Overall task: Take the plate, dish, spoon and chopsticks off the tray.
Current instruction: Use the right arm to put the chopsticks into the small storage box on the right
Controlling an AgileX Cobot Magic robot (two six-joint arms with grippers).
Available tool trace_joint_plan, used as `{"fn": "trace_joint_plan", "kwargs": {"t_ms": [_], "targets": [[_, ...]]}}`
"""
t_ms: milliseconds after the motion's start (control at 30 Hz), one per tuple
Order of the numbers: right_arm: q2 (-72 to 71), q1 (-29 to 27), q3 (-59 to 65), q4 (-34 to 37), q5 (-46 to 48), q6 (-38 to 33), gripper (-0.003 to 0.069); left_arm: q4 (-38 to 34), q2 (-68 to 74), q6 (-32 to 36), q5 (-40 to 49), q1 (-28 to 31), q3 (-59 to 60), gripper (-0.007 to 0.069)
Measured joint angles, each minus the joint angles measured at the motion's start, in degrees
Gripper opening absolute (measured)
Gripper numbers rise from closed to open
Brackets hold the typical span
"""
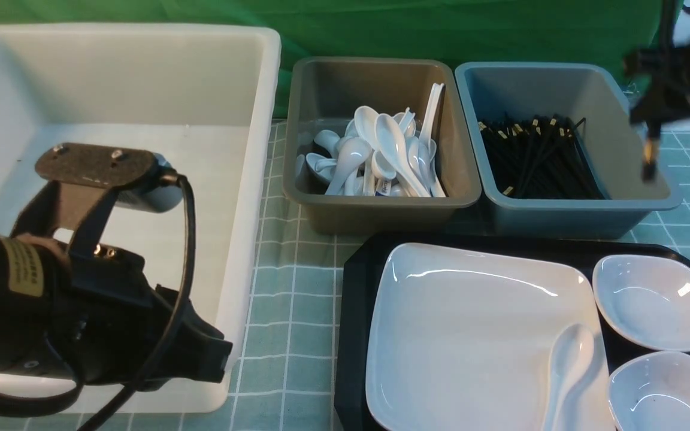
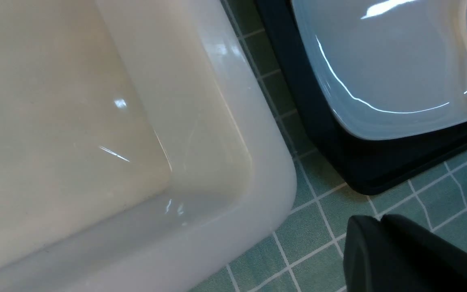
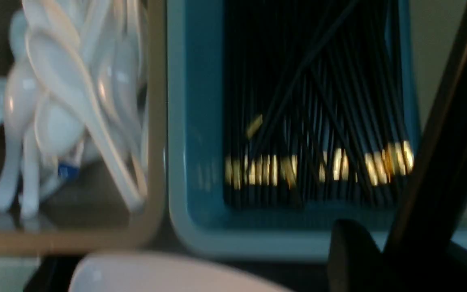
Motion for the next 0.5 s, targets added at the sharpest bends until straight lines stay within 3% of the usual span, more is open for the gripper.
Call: {"fn": "trace_joint_plan", "kwargs": {"t_ms": [267, 333, 500], "targets": [[16.32, 0.00, -15.79, 0.36, -4.03, 2.18, 0.0145, -3.08, 0.00, 0.00, 0.11, 0.00, 0.00, 0.0008], [19.81, 0.00, -16.41, 0.36, -4.36, 2.24, 0.0171, -3.28, 0.00, 0.00, 0.25, 0.00, 0.00, 0.0008], [23.58, 0.00, -16.61, 0.36, -4.79, 2.29, 0.0318, -3.35, 0.00, 0.00, 0.02, 0.00, 0.00, 0.0008]]}}
